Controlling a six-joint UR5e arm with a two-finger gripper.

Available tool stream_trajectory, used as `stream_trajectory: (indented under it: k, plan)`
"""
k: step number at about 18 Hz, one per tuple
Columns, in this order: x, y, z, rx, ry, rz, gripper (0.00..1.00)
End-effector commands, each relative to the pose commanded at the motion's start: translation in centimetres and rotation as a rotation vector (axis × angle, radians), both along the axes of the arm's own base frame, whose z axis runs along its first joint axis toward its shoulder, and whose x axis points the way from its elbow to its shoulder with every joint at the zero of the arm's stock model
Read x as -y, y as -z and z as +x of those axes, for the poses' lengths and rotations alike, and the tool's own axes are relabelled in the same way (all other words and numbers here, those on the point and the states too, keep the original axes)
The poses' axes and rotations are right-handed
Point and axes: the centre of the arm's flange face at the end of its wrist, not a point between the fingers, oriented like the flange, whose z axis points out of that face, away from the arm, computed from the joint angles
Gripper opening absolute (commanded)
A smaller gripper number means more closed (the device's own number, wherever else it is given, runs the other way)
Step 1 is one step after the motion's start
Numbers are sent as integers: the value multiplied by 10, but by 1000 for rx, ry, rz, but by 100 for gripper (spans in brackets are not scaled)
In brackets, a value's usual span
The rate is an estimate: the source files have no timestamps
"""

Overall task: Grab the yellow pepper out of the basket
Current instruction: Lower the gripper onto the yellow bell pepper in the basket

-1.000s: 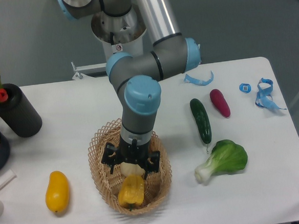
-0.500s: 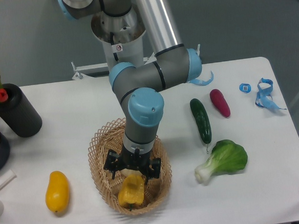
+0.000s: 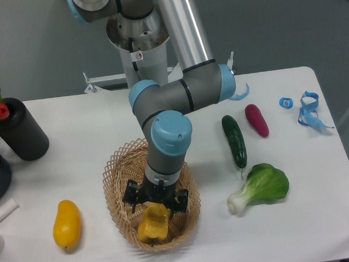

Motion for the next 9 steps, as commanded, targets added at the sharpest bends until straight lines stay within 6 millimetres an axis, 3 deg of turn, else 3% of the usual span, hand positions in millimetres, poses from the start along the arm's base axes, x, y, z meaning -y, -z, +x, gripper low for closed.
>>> stream_trajectory:
  k: [9]
  plan:
    - [-11, 14, 4, -2, 18, -18, 100]
